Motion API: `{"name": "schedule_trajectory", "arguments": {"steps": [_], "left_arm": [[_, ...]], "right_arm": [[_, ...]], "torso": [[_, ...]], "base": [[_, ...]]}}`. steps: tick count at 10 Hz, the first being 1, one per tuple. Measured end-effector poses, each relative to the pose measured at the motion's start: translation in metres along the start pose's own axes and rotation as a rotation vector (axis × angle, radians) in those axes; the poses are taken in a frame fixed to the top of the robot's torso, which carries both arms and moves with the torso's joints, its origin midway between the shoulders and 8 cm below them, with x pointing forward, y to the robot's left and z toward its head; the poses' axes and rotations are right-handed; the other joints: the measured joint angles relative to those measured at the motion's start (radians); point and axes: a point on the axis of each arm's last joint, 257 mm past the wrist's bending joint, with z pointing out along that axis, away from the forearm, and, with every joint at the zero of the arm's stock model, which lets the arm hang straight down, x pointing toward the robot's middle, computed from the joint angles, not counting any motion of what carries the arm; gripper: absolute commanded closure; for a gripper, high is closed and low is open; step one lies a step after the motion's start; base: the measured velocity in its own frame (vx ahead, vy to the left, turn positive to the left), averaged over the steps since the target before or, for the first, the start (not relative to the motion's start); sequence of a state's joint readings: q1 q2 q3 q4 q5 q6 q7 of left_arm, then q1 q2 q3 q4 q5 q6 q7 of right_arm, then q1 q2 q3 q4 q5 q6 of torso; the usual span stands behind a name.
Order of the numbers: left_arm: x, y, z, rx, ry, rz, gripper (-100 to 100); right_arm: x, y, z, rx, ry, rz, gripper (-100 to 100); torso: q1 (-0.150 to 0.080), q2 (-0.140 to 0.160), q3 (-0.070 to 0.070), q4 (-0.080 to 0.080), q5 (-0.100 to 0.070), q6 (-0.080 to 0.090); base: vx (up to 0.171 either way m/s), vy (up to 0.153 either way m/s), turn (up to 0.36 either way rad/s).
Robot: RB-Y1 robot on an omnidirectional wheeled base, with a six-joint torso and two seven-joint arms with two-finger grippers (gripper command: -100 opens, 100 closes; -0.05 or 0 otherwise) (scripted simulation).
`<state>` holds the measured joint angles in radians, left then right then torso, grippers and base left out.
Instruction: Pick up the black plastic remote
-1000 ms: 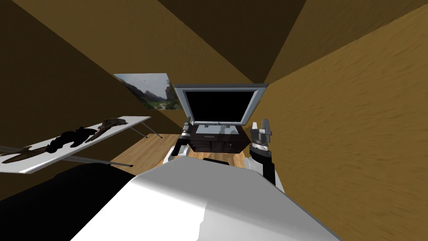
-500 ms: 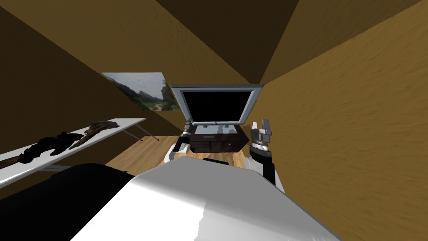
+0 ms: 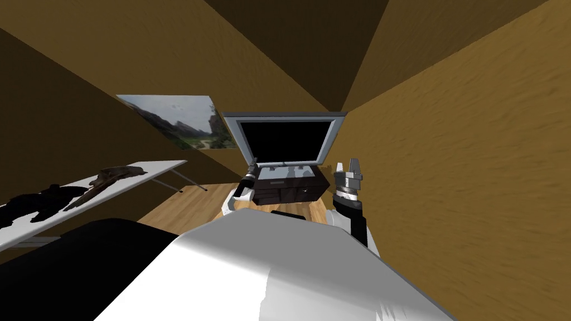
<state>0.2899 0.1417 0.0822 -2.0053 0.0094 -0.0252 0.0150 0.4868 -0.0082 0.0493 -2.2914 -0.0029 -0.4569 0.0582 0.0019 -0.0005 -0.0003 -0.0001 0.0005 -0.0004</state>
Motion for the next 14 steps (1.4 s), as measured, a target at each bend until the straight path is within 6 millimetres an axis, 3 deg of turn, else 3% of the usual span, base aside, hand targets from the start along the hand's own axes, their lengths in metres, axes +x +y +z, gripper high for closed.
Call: {"name": "schedule_trajectory", "arguments": {"steps": [7, 14], "left_arm": [[-0.019, 0.067, 0.024, -0.219, -0.031, -0.037, -100], [-0.029, 0.123, 0.028, -0.406, -0.063, -0.077, -100]], "right_arm": [[0.0, 0.0, 0.0, 0.0, 0.0, 0.0, 0], [0.0, 0.0, 0.0, 0.0, 0.0, 0.0, 0]], "torso": [[0.0, 0.0, 0.0, 0.0, 0.0, 0.0], [-0.001, 0.0, 0.0, 0.0, 0.0, 0.0]], "base": [[-0.001, 0.024, -0.099], [0.001, 0.014, -0.077]]}}
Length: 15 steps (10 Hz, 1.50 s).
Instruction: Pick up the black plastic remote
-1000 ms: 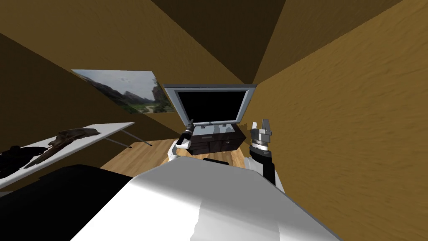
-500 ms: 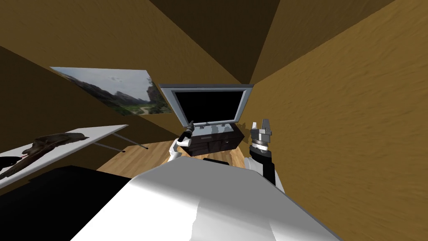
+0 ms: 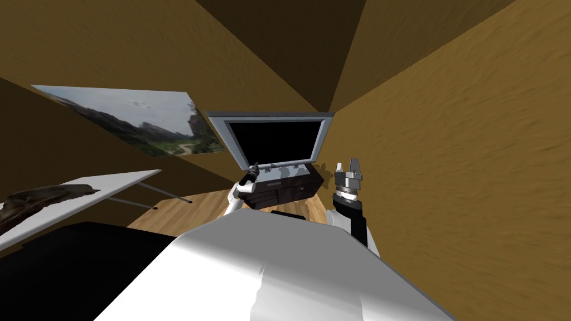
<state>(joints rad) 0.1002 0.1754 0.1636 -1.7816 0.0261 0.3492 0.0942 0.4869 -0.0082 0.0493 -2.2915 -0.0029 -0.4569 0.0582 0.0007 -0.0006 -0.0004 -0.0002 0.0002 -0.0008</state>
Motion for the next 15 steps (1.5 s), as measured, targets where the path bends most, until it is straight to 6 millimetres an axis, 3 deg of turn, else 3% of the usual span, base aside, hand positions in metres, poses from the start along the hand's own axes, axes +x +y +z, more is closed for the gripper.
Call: {"name": "schedule_trajectory", "arguments": {"steps": [9, 15], "left_arm": [[-0.012, 0.082, 0.027, -0.31, -0.055, -0.092, -100], [-0.014, 0.134, 0.026, -0.512, -0.085, -0.152, -100]], "right_arm": [[0.0, 0.0, 0.0, 0.0, 0.0, 0.0, 0], [0.0, 0.0, 0.0, 0.0, 0.0, 0.0, 0]], "torso": [[0.0, 0.0, 0.0, 0.0, 0.0, 0.0], [-0.001, -0.001, 0.0, 0.0, 0.0, 0.0]], "base": [[0.004, 0.014, -0.091], [0.008, 0.006, -0.08]]}}
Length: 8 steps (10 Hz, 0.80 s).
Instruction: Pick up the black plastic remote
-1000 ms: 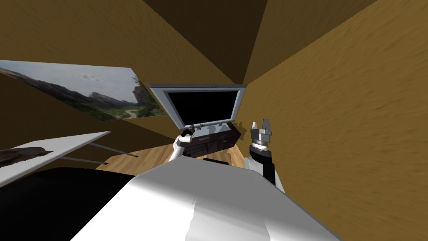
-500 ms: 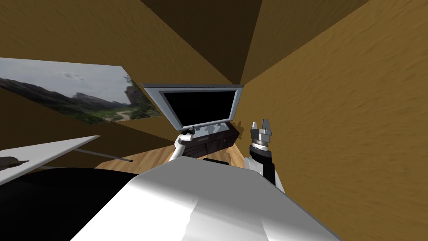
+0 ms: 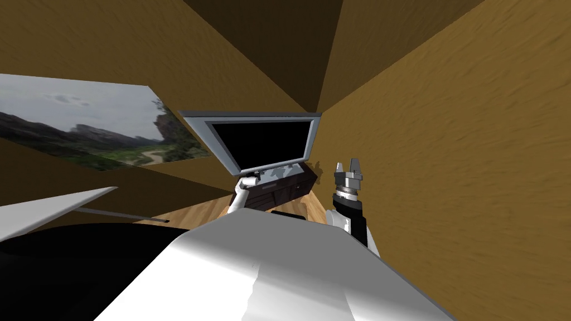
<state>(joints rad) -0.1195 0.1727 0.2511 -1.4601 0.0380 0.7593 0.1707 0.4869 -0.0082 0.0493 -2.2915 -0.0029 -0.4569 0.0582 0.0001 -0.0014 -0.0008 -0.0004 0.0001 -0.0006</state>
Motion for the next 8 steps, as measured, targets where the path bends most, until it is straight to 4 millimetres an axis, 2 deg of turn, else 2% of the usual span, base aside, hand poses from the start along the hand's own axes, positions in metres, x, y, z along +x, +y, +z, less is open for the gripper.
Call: {"name": "schedule_trajectory", "arguments": {"steps": [8], "left_arm": [[-0.006, 0.061, 0.015, -0.26, -0.037, -0.063, -100]], "right_arm": [[0.0, 0.0, 0.0, 0.0, 0.0, 0.0, 0]], "torso": [[0.0, -0.001, 0.0, 0.0, 0.0, 0.0]], "base": [[0.017, 0.002, -0.069]]}}
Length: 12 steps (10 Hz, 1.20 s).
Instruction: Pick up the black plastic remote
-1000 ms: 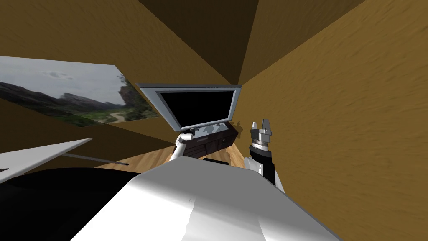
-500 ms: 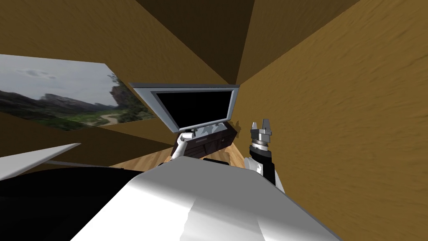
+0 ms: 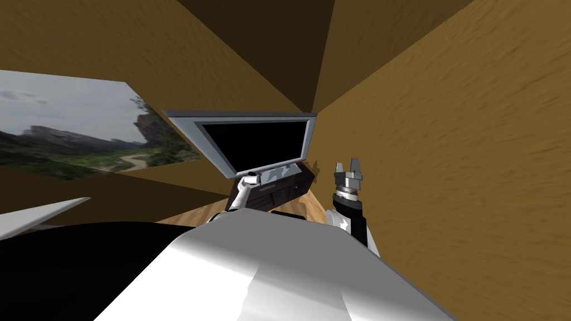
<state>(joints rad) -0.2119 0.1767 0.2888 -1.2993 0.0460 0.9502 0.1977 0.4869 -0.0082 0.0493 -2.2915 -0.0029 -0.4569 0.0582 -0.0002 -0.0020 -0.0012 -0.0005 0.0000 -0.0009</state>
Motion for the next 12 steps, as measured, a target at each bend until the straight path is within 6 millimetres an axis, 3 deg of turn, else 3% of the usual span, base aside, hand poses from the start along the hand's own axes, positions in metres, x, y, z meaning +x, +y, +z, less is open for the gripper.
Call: {"name": "schedule_trajectory", "arguments": {"steps": [12], "left_arm": [[-0.007, 0.103, 0.018, -0.402, -0.062, -0.062, -100]], "right_arm": [[0.0, 0.0, 0.0, 0.0, 0.0, 0.0, 0]], "torso": [[-0.001, 0.0, 0.0, 0.0, 0.0, -0.001]], "base": [[0.028, -0.006, -0.028]]}}
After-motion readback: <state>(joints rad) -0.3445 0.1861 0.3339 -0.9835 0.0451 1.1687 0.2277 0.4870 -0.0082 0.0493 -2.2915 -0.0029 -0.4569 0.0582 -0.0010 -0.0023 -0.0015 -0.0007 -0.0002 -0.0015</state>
